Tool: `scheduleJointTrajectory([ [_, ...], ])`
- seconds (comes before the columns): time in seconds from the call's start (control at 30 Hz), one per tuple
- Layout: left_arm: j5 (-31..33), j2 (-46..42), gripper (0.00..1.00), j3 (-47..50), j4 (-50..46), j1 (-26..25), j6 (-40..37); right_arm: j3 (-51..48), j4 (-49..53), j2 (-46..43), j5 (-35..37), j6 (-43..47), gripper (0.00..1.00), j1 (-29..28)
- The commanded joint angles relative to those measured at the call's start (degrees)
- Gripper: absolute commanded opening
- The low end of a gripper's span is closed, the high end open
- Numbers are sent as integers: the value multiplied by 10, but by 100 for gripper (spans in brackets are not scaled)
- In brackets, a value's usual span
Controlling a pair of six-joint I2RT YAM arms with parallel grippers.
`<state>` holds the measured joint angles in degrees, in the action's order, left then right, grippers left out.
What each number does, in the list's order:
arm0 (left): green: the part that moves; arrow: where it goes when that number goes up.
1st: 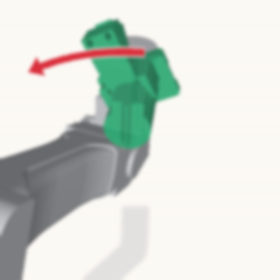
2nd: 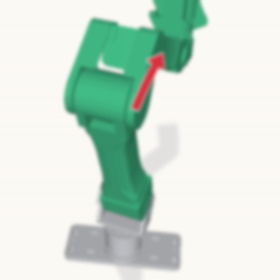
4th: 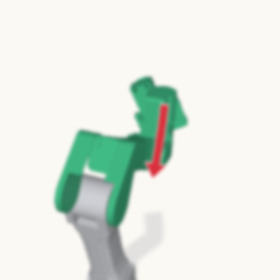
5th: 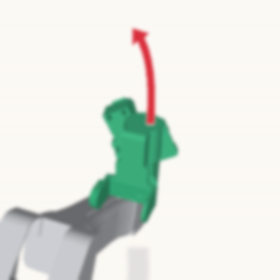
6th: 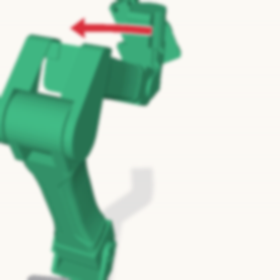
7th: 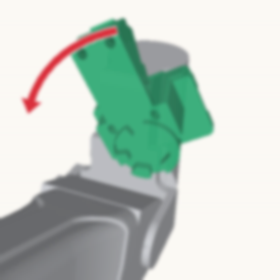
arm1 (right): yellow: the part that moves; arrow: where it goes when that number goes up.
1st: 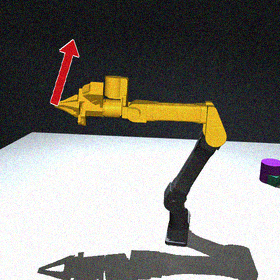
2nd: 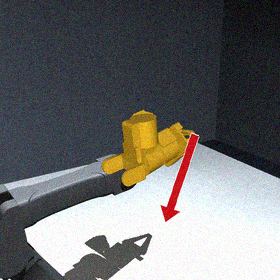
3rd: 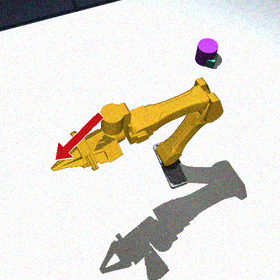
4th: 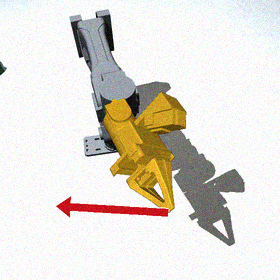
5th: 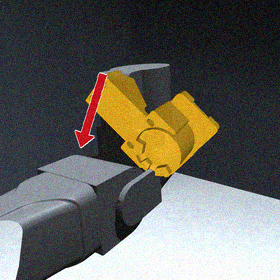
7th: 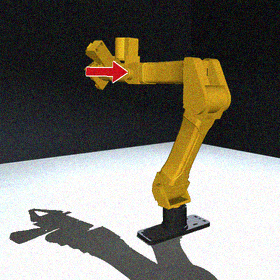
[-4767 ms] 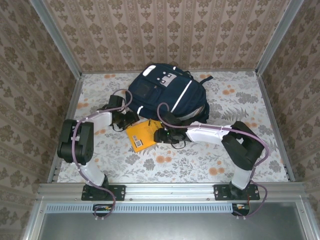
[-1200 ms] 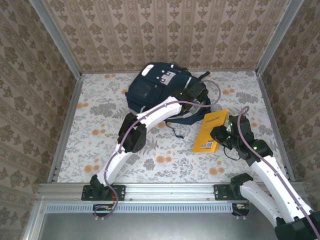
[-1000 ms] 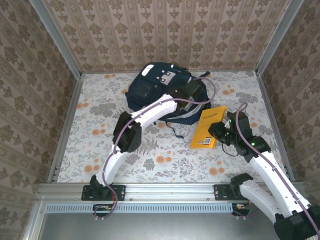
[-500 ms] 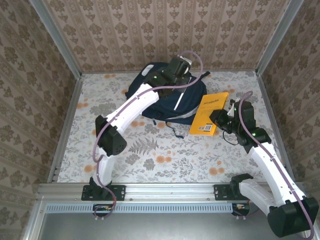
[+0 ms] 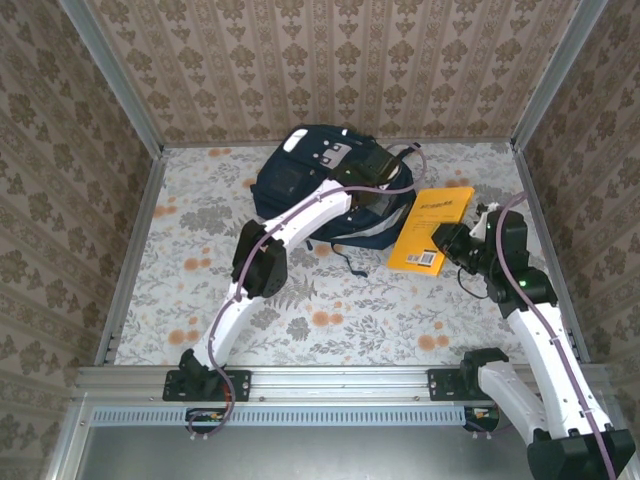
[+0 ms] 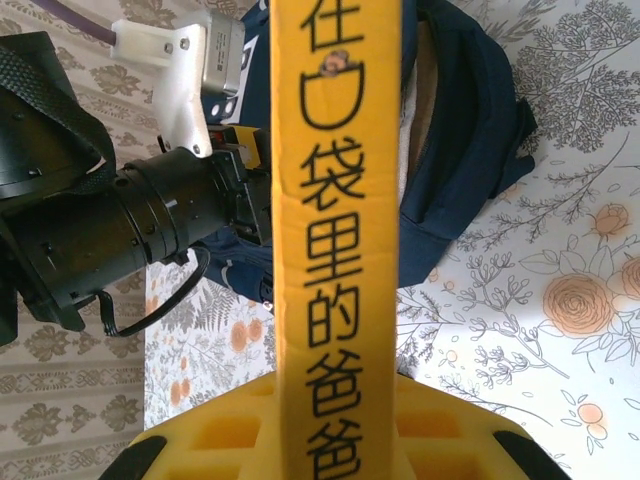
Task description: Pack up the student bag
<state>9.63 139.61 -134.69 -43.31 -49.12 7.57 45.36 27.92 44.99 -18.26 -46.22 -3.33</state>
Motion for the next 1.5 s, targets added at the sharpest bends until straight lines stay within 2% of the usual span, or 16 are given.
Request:
scheduleJointTrajectory([
  [0.0,50,12,64,-27,0,-9,-21,-5,-13,-17,-26,-1,1,6],
  [0.1,111,37,63,-40,-14,-14,-36,-11,-19,-19,-32,-11,1,7],
  [0.2,158,62,53,-48,-23,-19,-54,-16,-26,-19,-37,-18,2,7],
  [0.27,185,75,32,-52,-29,-20,-60,-15,-28,-19,-38,-19,2,7],
  [0.33,215,77,0,-56,-36,-21,-60,-12,-28,-18,-38,-19,2,7],
  [0.67,223,-54,0,-32,-16,-22,-38,-21,-70,9,-49,-23,1,7],
  [0.97,166,-159,0,-21,-49,-16,-5,1,-185,86,-94,-36,0,7],
  [1.1,134,-210,0,7,-51,-5,15,3,-264,126,-103,-57,0,7],
  [1.27,94,-248,0,29,-54,13,36,-8,-422,200,-116,-117,0,1],
  [1.47,42,-263,0,50,-46,32,82,20,-563,319,-85,-175,0,-44],
])
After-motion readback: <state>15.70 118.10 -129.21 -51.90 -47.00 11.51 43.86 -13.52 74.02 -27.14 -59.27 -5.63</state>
